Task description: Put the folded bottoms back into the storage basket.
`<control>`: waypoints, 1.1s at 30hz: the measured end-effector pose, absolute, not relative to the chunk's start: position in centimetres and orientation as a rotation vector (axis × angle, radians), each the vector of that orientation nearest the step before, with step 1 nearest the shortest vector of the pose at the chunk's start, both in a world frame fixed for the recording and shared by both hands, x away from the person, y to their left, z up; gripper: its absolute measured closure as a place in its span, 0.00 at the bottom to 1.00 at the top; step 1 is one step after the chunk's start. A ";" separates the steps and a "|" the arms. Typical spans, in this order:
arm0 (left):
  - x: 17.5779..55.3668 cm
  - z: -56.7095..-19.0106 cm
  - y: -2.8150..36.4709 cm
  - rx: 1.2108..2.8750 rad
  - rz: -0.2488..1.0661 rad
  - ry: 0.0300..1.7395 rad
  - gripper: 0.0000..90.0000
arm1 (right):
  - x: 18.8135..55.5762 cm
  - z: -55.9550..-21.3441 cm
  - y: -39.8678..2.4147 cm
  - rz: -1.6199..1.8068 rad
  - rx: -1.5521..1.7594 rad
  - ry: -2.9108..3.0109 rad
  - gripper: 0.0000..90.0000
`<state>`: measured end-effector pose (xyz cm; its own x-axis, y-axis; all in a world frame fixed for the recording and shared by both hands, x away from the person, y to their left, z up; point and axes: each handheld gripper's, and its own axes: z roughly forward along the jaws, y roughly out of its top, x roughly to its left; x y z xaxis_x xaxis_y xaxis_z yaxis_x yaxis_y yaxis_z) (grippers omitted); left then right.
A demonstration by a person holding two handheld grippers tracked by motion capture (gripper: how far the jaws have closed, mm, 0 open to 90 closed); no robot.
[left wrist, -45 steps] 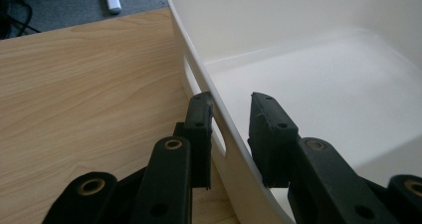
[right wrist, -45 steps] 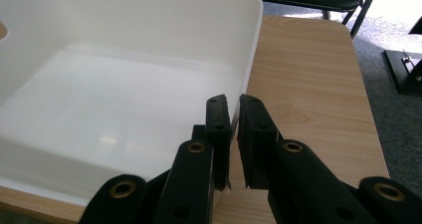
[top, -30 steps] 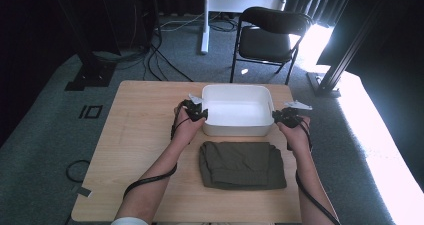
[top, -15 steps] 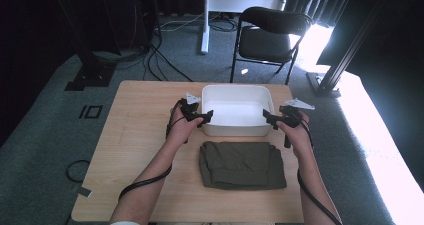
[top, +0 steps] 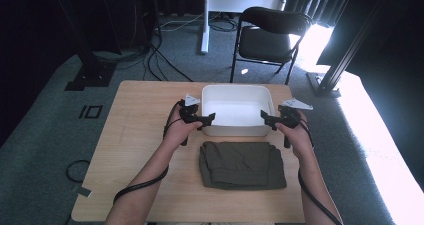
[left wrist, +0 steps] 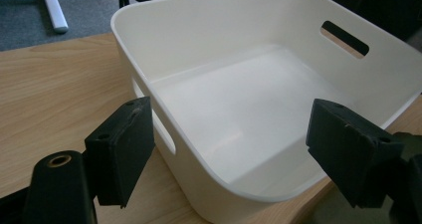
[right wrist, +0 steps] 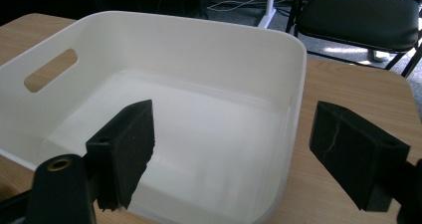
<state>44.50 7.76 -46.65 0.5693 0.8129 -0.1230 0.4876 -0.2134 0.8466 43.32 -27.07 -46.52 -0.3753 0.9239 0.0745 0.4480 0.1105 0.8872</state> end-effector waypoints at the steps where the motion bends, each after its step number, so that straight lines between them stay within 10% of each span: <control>1: 44.3 -46.6 7.7 1.875 0.443 1.052 0.23 | 43.2 -46.5 -27.1 1.211 1.325 1.888 0.20; 33: 38.2 -47.1 7.2 1.938 0.407 0.947 0.20 | 37.2 -48.1 -28.8 1.210 1.310 1.918 0.20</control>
<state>38.23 7.23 -47.05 0.6508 0.7538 -0.0909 0.4528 -0.2893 0.8434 37.16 -28.82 -48.09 -0.3996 0.9144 0.0655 0.4529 0.1348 0.8813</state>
